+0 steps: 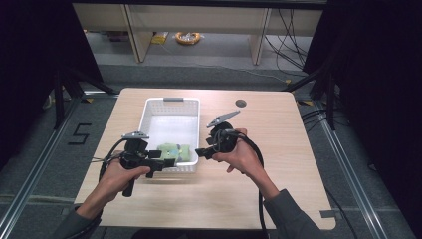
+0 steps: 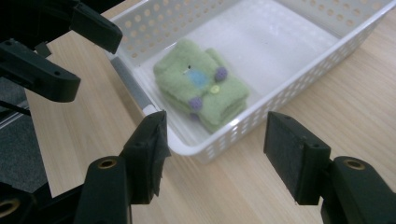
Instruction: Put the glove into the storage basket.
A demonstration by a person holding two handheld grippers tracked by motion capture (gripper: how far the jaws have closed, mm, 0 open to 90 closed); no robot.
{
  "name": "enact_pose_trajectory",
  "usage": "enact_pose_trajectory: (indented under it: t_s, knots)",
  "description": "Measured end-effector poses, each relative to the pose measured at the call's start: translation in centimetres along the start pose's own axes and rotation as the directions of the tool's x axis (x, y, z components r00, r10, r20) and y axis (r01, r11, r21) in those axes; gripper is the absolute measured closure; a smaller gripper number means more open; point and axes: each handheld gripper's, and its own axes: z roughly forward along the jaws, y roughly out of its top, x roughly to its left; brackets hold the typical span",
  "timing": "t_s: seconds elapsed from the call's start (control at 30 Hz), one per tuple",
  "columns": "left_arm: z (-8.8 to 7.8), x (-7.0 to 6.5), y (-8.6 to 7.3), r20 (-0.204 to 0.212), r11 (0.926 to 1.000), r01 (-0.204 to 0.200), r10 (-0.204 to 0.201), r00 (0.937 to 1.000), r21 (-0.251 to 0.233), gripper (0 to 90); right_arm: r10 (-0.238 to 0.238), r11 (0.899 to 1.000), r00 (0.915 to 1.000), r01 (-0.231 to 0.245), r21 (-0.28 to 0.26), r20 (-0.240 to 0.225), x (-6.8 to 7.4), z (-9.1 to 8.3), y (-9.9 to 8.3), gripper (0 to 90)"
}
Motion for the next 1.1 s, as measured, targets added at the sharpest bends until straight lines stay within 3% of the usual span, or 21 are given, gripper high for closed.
enact_pose_trajectory:
  t_s: [0.13,0.17,0.37,0.53,0.63,0.67,0.73,0.77,0.8,0.83,0.9,1.0,1.1]
  knots:
    - [0.2,-0.9,-0.4,0.008,0.9995,-0.03,0.03,0.9995,0.004,26.5,0.005,1.0,1.0,-0.005,-0.024,0.0,-0.4,-0.8,-1.1,40.2]
    - [0.2,-1.1,-0.4,0.009,0.9995,-0.033,0.033,0.9994,0.001,26.3,0.025,0.999,0.9996,-0.024,-0.036,0.01,-0.4,-1.1,-1.5,40.1]
    - [0.4,-2.4,-0.9,0.022,0.9978,-0.067,0.067,0.9975,-0.004,25.9,0.015,0.998,0.9994,-0.013,-0.065,0.031,-1.0,-2.4,-3.2,39.6]
    - [0.7,-3.0,-1.5,0.031,0.9972,-0.075,0.075,0.9967,-0.004,25.8,0.025,0.995,0.999,-0.022,-0.098,0.036,-1.0,-3.1,-4.9,39.3]
    - [0.9,-3.2,-1.8,0.04,0.9968,-0.079,0.079,0.996,-0.002,25.7,0.037,0.994,0.9986,-0.034,-0.101,0.037,-1.3,-3.1,-6.0,39.1]
    - [0.9,-3.3,-1.8,0.039,0.9965,-0.084,0.084,0.9957,0.002,25.7,0.035,0.997,0.9986,-0.032,-0.077,0.04,-1.4,-3.1,-6.2,39.2]
    - [1.0,-3.4,-2.0,0.039,0.9964,-0.084,0.084,0.9957,-0.006,25.7,0.068,0.994,0.9972,-0.065,-0.092,0.032,-1.5,-3.3,-6.6,39.2]
    - [1.0,-3.5,-2.1,0.044,0.9964,-0.085,0.085,0.9954,-0.004,25.7,0.044,0.995,0.998,-0.04,-0.095,0.044,-1.7,-3.3,-6.8,39.1]
    - [1.0,-3.5,-2.1,0.048,0.9958,-0.091,0.091,0.9946,-0.002,25.7,0.081,0.994,0.9962,-0.078,-0.079,0.033,-1.4,-3.5,-6.9,39.1]
    - [1.1,-3.6,-2.2,0.049,0.9965,-0.084,0.084,0.9952,-0.005,25.6,0.055,0.994,0.9975,-0.051,-0.097,0.043,-1.7,-3.4,-7.1,39.1]
    - [1.1,-3.7,-2.4,0.048,0.996,-0.089,0.089,0.9949,-0.006,25.6,0.065,0.993,0.9978,-0.063,-0.101,0.015,-1.7,-3.5,-7.3,39.0]
    - [1.3,-3.8,-2.9,0.04,0.9959,-0.09,0.09,0.9951,-0.013,25.6,0.057,0.993,0.9976,-0.052,-0.106,0.041,-1.8,-3.5,-7.4,38.6]
    - [1.5,-3.9,-3.4,0.034,0.9944,-0.106,0.106,0.9938,-0.009,25.6,0.042,0.993,0.9987,-0.039,-0.109,0.028,-1.5,-3.2,-7.8,37.5]
